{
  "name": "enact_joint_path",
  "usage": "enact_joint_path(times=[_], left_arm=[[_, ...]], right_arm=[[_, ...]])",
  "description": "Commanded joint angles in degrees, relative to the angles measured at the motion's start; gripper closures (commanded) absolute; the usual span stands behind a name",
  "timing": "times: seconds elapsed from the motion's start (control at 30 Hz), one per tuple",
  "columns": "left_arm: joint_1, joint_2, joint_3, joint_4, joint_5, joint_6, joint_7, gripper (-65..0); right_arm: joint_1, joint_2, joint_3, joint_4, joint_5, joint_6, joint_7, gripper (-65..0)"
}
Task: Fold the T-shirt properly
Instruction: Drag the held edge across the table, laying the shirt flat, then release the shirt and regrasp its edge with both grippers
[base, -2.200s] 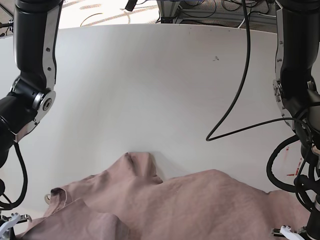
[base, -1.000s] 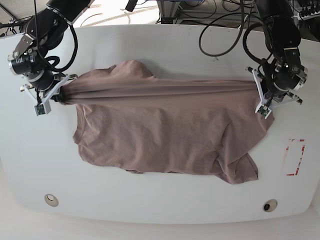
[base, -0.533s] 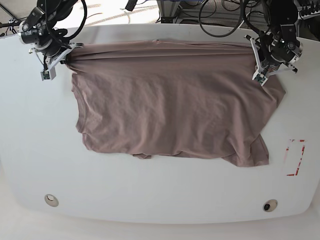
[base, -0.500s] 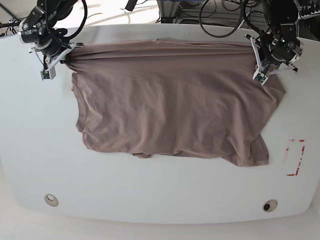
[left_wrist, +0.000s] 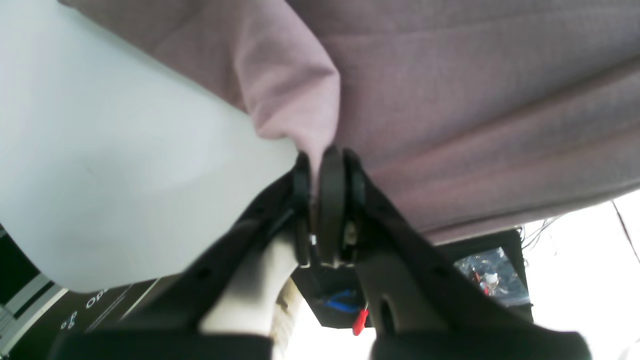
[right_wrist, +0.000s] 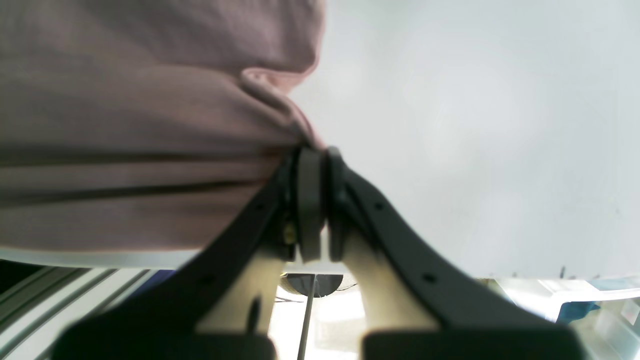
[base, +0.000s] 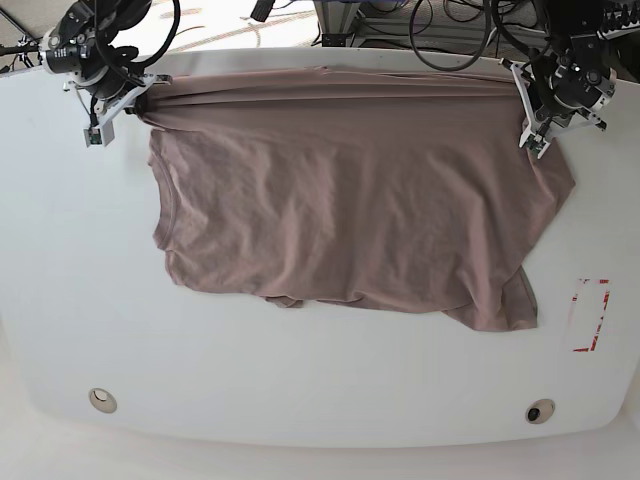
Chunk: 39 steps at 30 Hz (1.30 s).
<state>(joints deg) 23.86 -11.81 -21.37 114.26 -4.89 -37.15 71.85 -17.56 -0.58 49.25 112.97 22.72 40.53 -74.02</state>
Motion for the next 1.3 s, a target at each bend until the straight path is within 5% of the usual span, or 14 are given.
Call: enact_joint_path(times=[0.0,0.27,0.3,0.5,0.73,1.27], left_arm=[[-0.1,-1.0,-0.9,0.8,3.9,0.2,1.6,-9.0],[-0.1,-0.9,-1.1,1.0,3.4,-0.7,1.6,-39.2],[-0.2,-0.8,-2.1,1.0,3.4,-2.7,1.6,-39.2],[-3.5,2.9,-16.1,0.7,3.4,-2.9,1.5,-39.2],[-4.6,3.3,-17.8,0.7,2.7,-2.9,1.7,-39.2],[1.2,3.0,-19.5,0.4,-23.9,-2.9,2.0,-39.3]], right_arm=[[-0.1,0.5,0.4,1.0,-2.4,-0.5,0.9,0.0],[0.1,0.4,0.4,1.0,-2.3,-0.5,0.9,0.0],[0.1,0.4,0.5,1.1,-2.3,-0.5,0.9,0.0],[0.0,0.5,0.4,1.2,-2.3,-0.5,1.0,-0.2],[0.5,-0.3,0.3,1.0,-0.4,-0.5,1.0,-0.2],[0.5,-0.6,0.2,1.0,1.9,-0.5,1.0,-0.2]])
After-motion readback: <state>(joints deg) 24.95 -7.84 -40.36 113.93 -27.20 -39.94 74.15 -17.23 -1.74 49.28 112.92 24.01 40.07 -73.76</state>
